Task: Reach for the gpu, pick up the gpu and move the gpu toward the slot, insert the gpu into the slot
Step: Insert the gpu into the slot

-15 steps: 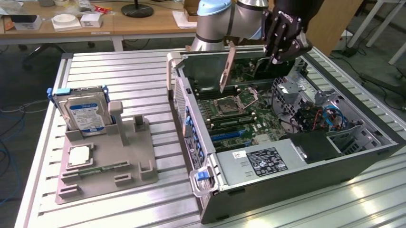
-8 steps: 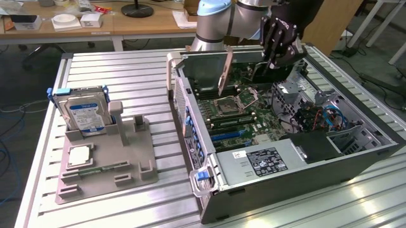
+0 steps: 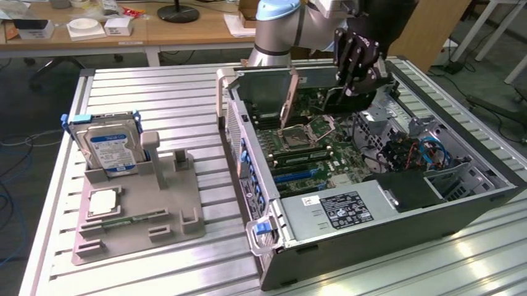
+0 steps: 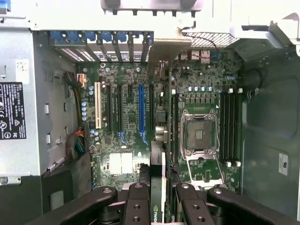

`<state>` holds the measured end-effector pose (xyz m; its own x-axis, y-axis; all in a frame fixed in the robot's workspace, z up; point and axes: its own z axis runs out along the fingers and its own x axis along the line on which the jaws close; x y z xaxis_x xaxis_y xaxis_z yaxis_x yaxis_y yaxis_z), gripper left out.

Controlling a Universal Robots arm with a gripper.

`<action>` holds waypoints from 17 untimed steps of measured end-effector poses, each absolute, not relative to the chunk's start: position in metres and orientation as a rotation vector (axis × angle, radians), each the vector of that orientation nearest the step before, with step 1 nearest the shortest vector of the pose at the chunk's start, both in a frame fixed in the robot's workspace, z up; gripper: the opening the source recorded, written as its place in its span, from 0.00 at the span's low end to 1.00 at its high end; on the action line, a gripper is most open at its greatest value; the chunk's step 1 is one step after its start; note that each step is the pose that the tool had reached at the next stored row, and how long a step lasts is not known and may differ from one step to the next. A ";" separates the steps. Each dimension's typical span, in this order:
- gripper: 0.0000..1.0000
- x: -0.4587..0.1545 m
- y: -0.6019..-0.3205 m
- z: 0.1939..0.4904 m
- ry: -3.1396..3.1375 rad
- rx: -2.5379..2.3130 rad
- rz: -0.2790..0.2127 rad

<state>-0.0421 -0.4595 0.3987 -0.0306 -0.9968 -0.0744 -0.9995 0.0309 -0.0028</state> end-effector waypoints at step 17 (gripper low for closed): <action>0.26 -0.052 -0.460 0.379 2.215 -2.148 0.077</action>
